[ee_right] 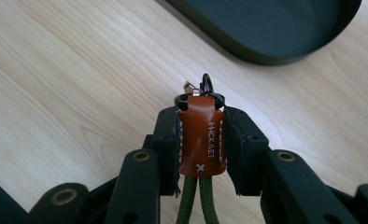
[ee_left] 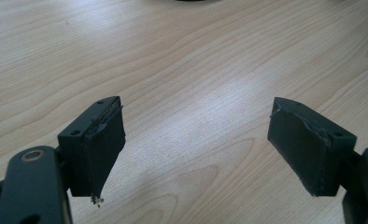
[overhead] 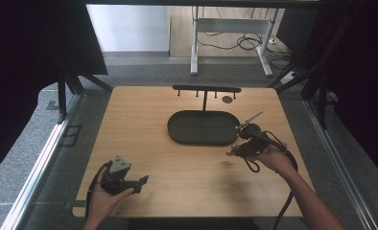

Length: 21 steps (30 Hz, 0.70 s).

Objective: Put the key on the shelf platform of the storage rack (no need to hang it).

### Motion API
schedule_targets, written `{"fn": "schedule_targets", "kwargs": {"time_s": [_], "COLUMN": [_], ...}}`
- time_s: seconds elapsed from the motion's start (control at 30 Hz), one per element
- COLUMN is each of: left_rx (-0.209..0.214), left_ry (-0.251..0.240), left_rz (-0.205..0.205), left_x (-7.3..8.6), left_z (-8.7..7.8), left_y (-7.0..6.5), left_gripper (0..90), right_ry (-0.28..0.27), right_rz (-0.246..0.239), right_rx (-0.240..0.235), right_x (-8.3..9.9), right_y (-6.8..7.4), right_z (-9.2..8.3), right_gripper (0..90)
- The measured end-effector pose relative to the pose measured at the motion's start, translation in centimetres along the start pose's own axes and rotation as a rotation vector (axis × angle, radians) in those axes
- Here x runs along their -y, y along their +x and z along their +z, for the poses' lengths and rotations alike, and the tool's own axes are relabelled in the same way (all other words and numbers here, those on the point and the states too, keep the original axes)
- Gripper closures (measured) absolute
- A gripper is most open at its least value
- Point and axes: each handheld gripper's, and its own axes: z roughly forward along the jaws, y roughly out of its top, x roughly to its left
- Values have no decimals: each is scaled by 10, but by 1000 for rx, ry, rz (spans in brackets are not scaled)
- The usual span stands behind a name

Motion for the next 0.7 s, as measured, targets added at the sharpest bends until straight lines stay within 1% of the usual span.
{"fn": "schedule_targets", "kwargs": {"time_s": [0.13,0.17,0.2,0.37,0.4,0.47,0.5,0.7], "left_rx": [2,2,2,2,2,3,4,3], "left_ry": [0,0,-1,-3,-4,-4,-3,-2], "left_rz": [0,0,1,-3,-2,-3,-3,-7], "left_x": [0,0,0,0,0,0,0,0], "left_z": [0,0,0,-1,-1,0,0,-1], "left_y": [0,0,0,0,1,1,1,2], "left_gripper": [190,190,190,190,190,190,190,190], "right_ry": [-15,-15,-22,-26,-29,-32,-32,-42], "right_rz": [-22,-22,-29,-38,-44,-48,-48,-71], "right_rx": [-5,-5,-9,-9,-10,-8,-8,-9], "right_x": [-11,-11,-15,-24,-29,-34,-34,-50], "right_y": [1,1,1,0,0,-1,-1,-4], "right_z": [-6,-6,-8,-11,-13,-15,-15,-15], "right_gripper": [678,678,678,678,679,679,679,679]}}
